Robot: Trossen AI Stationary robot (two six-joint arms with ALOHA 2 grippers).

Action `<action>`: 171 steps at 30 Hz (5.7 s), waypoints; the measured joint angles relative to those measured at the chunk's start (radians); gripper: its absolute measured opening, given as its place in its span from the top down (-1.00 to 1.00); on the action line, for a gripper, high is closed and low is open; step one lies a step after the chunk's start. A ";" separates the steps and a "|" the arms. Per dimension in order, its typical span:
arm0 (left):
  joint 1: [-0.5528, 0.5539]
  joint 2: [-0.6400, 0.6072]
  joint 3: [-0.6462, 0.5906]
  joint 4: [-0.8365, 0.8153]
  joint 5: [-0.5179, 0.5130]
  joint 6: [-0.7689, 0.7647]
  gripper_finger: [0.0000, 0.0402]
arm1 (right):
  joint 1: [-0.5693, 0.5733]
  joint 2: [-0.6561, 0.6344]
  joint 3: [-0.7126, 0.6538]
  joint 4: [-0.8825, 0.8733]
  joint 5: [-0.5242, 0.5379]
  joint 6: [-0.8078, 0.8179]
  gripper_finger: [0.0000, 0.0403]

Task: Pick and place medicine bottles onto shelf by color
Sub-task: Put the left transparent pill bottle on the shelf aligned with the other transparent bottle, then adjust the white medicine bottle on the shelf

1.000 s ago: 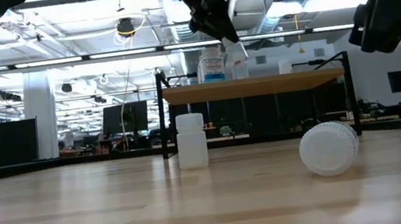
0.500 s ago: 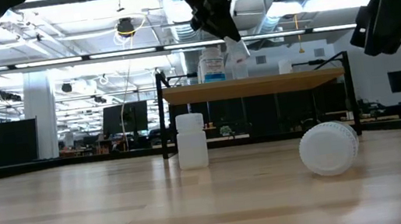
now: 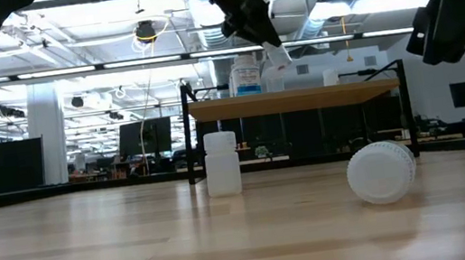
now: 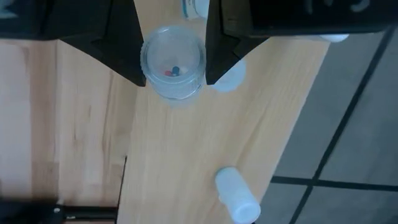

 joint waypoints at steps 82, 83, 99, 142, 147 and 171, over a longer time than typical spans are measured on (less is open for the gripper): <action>0.001 0.071 0.017 -0.021 -0.053 0.060 0.03 | 0.000 0.000 0.000 -0.059 -0.017 0.000 0.35; 0.001 0.071 0.017 -0.012 -0.053 0.061 0.03 | 0.000 0.000 0.000 -0.059 -0.017 0.000 0.35; -0.163 0.070 0.143 -0.391 -0.063 0.073 0.03 | 0.000 0.000 0.000 -0.059 -0.016 0.000 0.35; -0.048 -0.579 -0.152 -0.684 -0.045 -0.064 0.03 | -0.641 0.000 0.274 0.207 0.069 -0.699 0.35; -0.048 -0.751 -0.495 -0.495 -0.041 -0.084 0.03 | -0.688 0.000 0.343 0.203 0.069 -0.706 0.35; -0.152 -1.147 -1.543 0.697 -0.210 -0.188 0.03 | -0.928 0.651 1.354 -0.819 0.058 -0.906 0.35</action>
